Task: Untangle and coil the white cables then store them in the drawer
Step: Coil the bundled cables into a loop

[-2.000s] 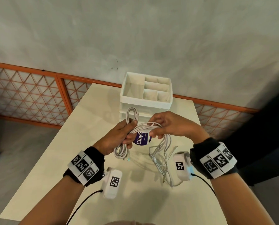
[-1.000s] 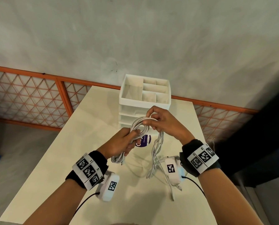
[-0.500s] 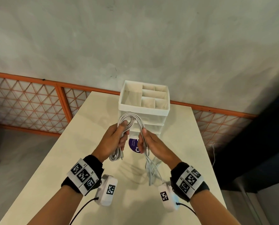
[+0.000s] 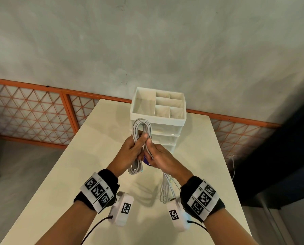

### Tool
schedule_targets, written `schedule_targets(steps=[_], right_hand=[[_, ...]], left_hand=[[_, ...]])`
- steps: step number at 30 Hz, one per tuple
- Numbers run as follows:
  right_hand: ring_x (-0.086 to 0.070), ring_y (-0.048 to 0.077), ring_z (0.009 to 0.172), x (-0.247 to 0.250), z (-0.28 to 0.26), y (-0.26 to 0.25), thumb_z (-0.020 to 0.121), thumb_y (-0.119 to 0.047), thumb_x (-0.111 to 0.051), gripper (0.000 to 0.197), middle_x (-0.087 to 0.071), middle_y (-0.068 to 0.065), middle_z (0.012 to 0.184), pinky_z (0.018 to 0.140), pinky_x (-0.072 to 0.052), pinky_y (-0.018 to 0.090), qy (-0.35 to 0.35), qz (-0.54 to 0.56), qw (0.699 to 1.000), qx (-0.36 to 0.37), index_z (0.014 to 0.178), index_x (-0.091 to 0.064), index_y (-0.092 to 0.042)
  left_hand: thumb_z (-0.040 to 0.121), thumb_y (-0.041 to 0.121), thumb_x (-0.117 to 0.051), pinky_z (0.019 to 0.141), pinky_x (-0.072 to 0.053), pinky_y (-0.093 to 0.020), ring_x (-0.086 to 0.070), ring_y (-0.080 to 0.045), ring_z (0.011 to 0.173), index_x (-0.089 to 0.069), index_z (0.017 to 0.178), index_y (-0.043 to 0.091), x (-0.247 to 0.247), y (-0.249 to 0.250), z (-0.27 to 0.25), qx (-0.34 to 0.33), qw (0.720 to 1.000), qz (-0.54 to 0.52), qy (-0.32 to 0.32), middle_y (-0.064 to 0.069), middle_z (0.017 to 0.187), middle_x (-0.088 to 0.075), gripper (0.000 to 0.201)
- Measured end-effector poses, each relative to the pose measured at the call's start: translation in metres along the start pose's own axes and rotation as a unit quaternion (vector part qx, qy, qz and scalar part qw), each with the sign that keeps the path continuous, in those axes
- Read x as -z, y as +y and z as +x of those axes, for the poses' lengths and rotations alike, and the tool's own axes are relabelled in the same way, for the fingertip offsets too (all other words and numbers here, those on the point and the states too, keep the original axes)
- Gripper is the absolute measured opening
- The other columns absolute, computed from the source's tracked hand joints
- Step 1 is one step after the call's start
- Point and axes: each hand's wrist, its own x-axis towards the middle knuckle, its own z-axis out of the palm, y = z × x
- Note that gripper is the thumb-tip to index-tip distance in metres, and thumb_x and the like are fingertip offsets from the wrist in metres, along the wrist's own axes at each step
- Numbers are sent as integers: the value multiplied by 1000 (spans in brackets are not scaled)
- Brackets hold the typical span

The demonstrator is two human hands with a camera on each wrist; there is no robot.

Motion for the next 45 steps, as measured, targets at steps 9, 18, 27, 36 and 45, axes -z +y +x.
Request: schedule_targets(steps=[9, 18, 27, 36, 45], right_hand=[[-25, 8, 42, 7, -2, -10, 98, -55, -23, 56, -64, 3, 71, 46, -22, 23, -68, 64, 995, -37, 65, -40, -13], [-41, 14, 48, -5, -5, 3, 100, -37, -37, 24, -46, -2, 58, 55, -39, 33, 1, -141, 989, 39, 93, -43, -16], [-45, 24, 62, -13, -3, -6, 102, -35, -28, 23, -49, 11, 69, 61, -36, 33, -76, -204, 973, 76, 110, -40, -17], [-49, 17, 64, -7, 3, 14, 102, -26, -36, 42, -51, 0, 71, 64, -42, 28, -64, -195, 973, 103, 143, -29, -22], [-41, 8, 63, -14, 0, 19, 100, -30, -43, 47, -65, 8, 82, 64, -38, 14, -128, -77, 984, 98, 137, -28, -54]], left_hand=[[99, 33, -40, 47, -42, -20, -42, -12, 40, -68, 85, 6, 2, 0, -1, 46, 996, -69, -13, -1, 45, -51, 41], [97, 43, -42, 51, -39, -31, -44, -16, 46, -61, 71, 15, 14, -12, 16, 38, 973, -84, 211, -6, 62, -56, 42], [97, 40, -43, 47, -42, -16, -47, -6, 48, -57, 76, 17, 7, -13, 22, 43, 952, -172, 250, 5, 59, -53, 34], [99, 37, -41, 49, -41, -21, -45, -5, 43, -50, 74, 18, 21, -14, 42, 41, 881, -269, 388, 10, 50, -50, 32], [98, 35, -42, 52, -44, -22, -45, -7, 43, -49, 71, 17, 26, -18, 47, 47, 847, -374, 376, 9, 49, -48, 34]])
